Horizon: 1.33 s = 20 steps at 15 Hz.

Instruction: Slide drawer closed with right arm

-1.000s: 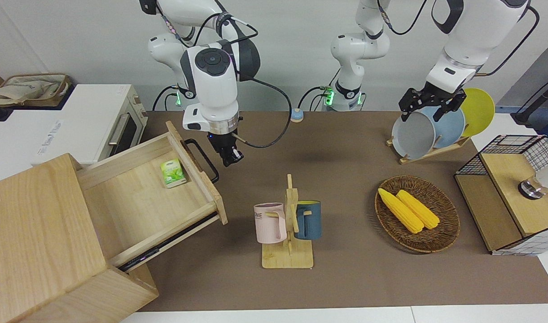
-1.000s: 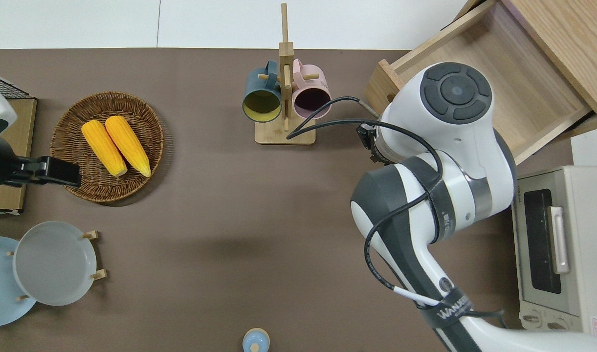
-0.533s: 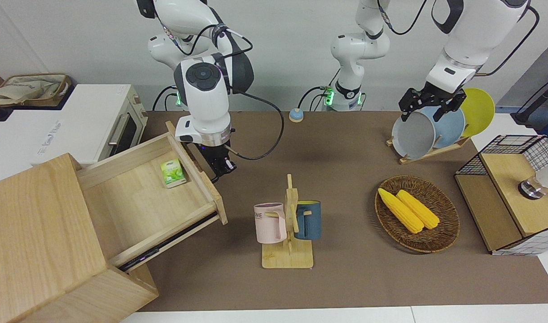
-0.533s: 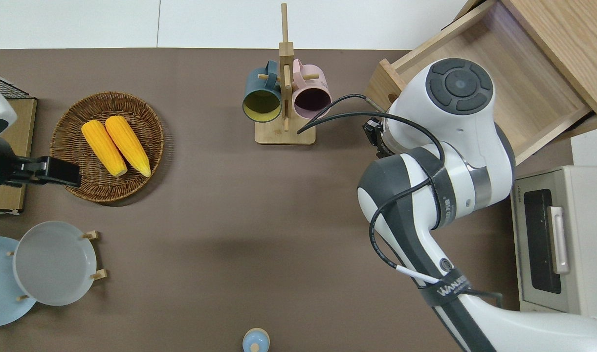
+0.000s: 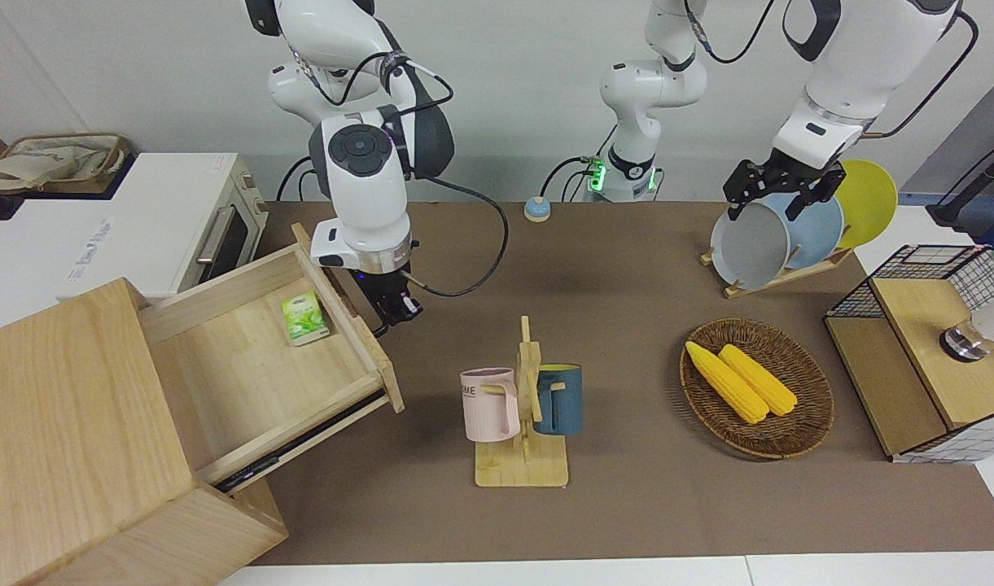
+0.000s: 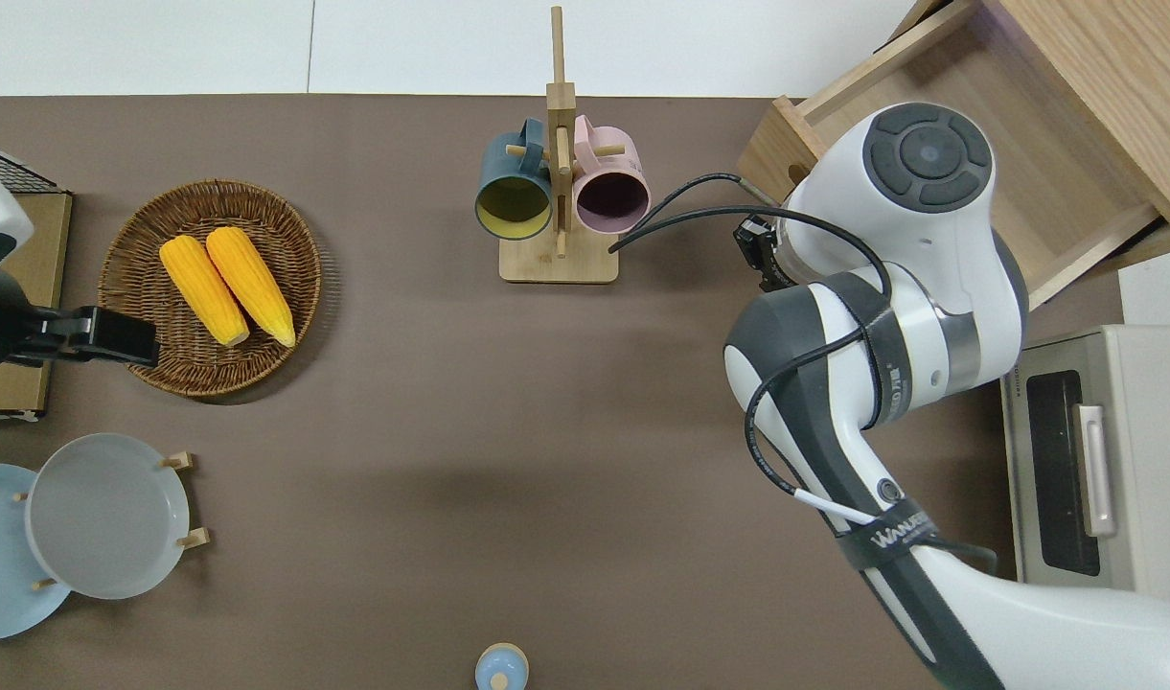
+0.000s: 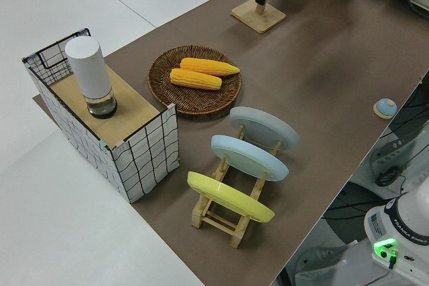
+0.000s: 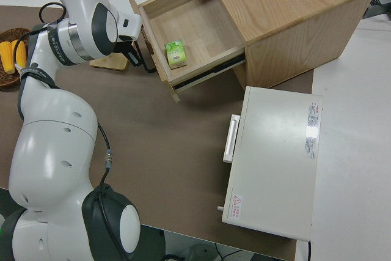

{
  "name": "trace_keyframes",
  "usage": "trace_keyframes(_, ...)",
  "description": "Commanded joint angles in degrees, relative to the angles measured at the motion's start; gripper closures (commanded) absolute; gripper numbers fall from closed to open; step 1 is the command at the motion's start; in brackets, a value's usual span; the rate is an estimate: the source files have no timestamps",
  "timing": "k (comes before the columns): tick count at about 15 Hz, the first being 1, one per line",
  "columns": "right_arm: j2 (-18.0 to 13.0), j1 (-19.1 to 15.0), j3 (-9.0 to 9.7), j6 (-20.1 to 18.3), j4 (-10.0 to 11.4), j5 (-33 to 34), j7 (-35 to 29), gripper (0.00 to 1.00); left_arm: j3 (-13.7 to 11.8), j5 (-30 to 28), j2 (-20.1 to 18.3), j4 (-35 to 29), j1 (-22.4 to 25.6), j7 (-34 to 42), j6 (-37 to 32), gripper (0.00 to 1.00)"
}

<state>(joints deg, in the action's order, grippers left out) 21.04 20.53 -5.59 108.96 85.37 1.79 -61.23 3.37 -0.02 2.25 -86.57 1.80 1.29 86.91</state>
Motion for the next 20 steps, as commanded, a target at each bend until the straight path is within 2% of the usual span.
trace_keyframes(1,1.5,-2.4,0.23,3.3,-1.5,1.1,2.0,1.000,0.4,1.0,0.7,1.4,0.3,0.6,-1.1,0.01)
trace_keyframes(7,3.0,-5.7,0.58,3.6,-4.0,0.4,3.4,1.000,0.4,1.0,0.7,1.4,0.3,0.6,-1.1,0.01)
trace_keyframes(12,3.1,-9.4,0.93,3.6,-4.7,-1.9,10.0,1.000,0.4,1.0,0.7,1.5,0.3,0.6,-1.1,0.01)
trace_keyframes(20,3.6,-13.7,1.02,3.6,-5.4,-2.9,15.1,1.000,0.4,1.0,0.7,1.4,0.3,0.5,-1.1,0.01)
